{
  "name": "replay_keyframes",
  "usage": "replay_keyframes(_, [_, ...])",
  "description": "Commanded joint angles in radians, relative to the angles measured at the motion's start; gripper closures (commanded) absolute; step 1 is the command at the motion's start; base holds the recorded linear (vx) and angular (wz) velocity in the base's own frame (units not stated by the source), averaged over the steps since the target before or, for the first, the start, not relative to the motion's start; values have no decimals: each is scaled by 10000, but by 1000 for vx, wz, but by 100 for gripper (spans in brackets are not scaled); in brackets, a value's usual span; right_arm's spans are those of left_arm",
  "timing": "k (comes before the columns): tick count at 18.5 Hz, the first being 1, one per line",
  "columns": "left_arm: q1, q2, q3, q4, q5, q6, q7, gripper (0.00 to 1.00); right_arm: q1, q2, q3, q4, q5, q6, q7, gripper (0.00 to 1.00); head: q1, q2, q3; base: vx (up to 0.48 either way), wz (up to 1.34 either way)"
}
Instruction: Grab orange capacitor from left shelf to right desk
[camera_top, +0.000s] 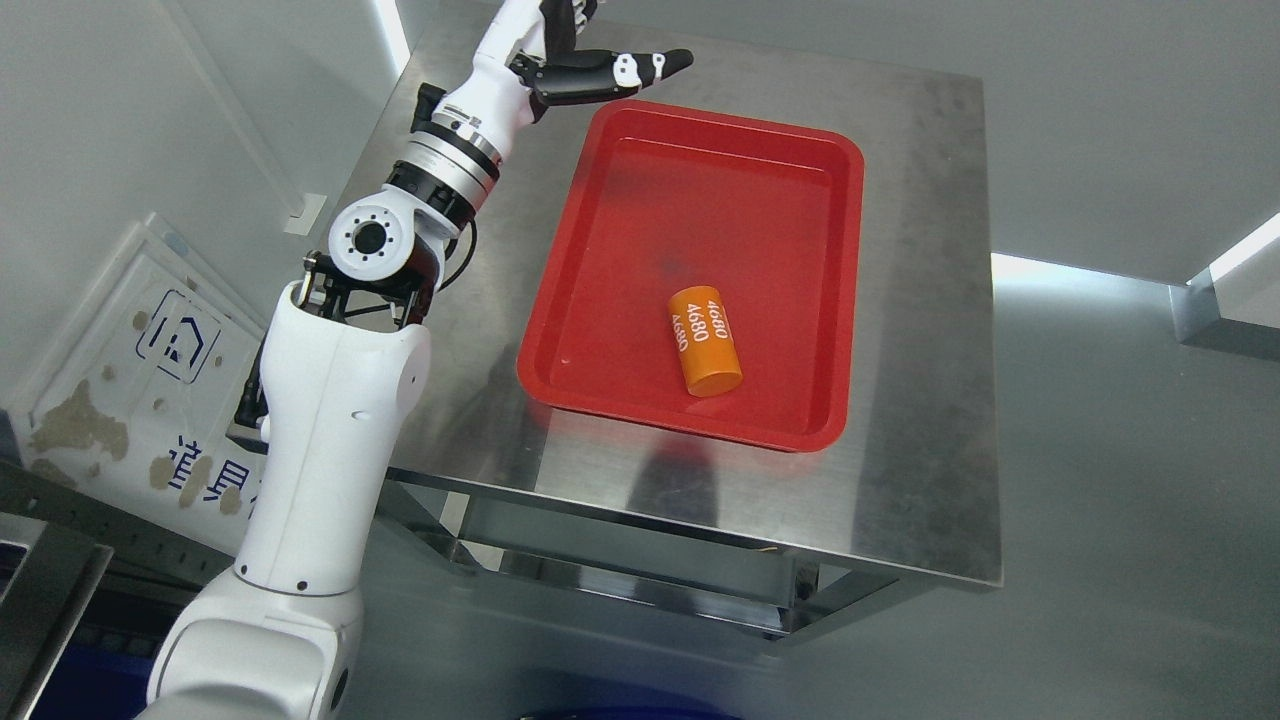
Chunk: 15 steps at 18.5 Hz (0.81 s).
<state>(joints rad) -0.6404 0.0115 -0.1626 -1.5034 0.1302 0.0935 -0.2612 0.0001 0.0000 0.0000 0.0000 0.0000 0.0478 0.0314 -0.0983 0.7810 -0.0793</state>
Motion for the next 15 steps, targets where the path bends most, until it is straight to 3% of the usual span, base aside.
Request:
replay_keyframes(1, [863, 314, 2163, -932, -212, 31, 202, 0, -16, -175, -107, -337, 0, -33, 8, 0, 0, 0, 0, 0, 0])
replay_keyframes(3, [1569, 375, 2132, -1516, -1130, -91, 434, 0, -16, -175, -107, -337, 0, -33, 8, 0, 0, 0, 0, 0, 0])
replay_keyframes(7, [2045, 1478, 2086, -1518, -1272, -15, 388, 0, -1, -175, -107, -337, 0, -33, 8, 0, 0, 0, 0, 0, 0])
replay_keyframes(15, [2843, 1388, 2056, -1518, -1546, -413, 480, 0, -16, -175, -107, -337, 0, -33, 8, 0, 0, 0, 0, 0, 0])
